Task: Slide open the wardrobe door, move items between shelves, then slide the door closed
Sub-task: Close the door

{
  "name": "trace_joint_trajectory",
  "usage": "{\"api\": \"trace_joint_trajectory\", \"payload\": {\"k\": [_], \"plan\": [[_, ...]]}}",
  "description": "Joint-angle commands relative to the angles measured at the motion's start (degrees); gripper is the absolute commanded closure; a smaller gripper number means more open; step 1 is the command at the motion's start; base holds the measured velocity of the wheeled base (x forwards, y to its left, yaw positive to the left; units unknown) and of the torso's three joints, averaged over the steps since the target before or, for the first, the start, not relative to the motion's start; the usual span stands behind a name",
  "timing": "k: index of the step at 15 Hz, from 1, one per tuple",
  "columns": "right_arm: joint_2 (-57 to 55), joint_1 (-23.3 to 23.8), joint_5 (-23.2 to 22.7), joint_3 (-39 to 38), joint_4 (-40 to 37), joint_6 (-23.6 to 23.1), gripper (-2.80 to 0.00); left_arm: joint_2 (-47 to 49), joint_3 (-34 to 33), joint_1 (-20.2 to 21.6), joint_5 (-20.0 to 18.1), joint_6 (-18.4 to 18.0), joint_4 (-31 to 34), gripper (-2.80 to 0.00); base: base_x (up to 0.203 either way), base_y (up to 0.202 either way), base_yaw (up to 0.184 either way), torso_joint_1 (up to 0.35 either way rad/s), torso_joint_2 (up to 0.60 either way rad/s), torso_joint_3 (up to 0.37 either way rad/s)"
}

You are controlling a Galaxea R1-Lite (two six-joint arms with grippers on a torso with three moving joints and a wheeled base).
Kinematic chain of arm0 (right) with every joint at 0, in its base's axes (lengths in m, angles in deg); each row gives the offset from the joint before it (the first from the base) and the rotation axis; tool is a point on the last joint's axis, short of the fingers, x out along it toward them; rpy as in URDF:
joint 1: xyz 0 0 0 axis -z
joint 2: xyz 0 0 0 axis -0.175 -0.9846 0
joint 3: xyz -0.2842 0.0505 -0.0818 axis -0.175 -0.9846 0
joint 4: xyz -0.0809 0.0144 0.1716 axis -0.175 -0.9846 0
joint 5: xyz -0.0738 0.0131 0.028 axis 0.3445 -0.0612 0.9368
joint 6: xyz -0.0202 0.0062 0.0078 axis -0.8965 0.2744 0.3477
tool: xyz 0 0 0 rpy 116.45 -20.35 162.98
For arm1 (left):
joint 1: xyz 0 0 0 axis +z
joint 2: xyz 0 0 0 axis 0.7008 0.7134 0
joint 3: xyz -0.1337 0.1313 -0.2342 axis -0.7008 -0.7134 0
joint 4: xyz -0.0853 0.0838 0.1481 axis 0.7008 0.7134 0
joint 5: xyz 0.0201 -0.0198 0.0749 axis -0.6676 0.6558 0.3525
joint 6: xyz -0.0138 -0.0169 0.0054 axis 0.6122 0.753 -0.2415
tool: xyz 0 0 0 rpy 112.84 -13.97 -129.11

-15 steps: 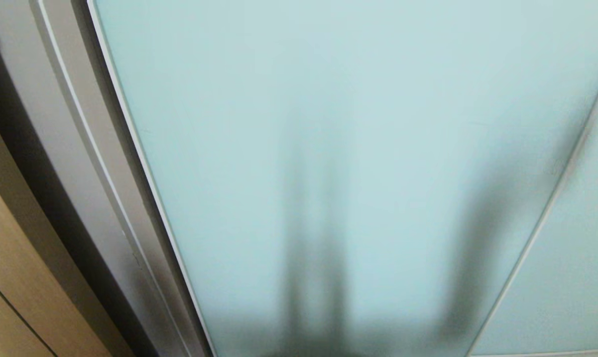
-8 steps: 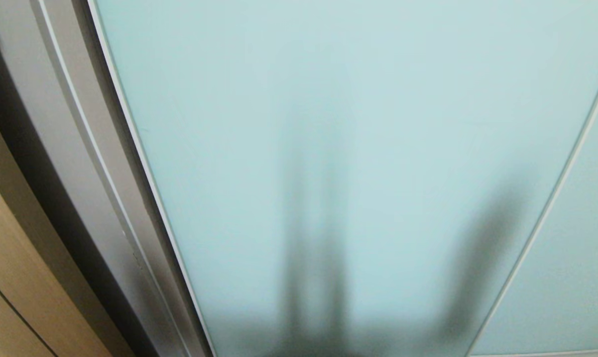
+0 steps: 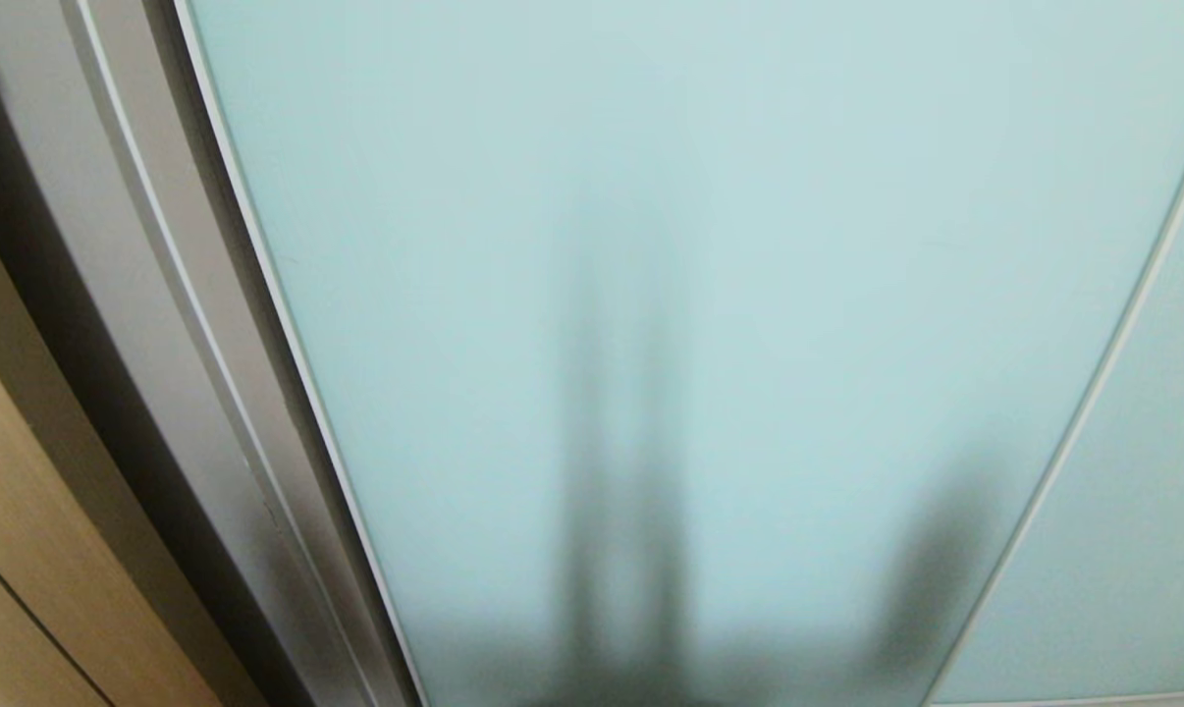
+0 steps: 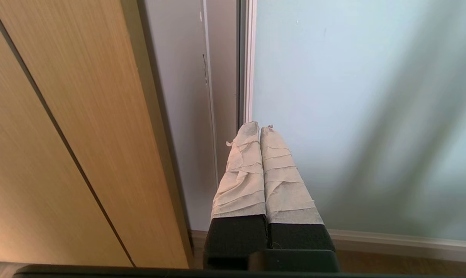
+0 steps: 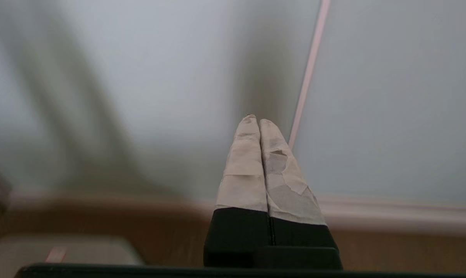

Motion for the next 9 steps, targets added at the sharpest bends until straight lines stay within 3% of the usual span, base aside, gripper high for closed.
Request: {"api": "trace_joint_trajectory", "payload": {"k": [1, 9], "plan": [[1.67, -0.24, 0.32, -3.66, 6.78, -0.41, 0.0, 0.1, 0.0, 0.03, 0.02, 0.02, -0.01, 0.0, 0.0, 0.0, 0.0, 0.0, 0.0, 0.0], [1.67, -0.24, 0.04, -3.79, 6.59, 0.48, 0.0, 0.01, 0.0, 0.06, 0.02, 0.02, -0.02, 0.0, 0.0, 0.0, 0.0, 0.0, 0.0, 0.0]]}}
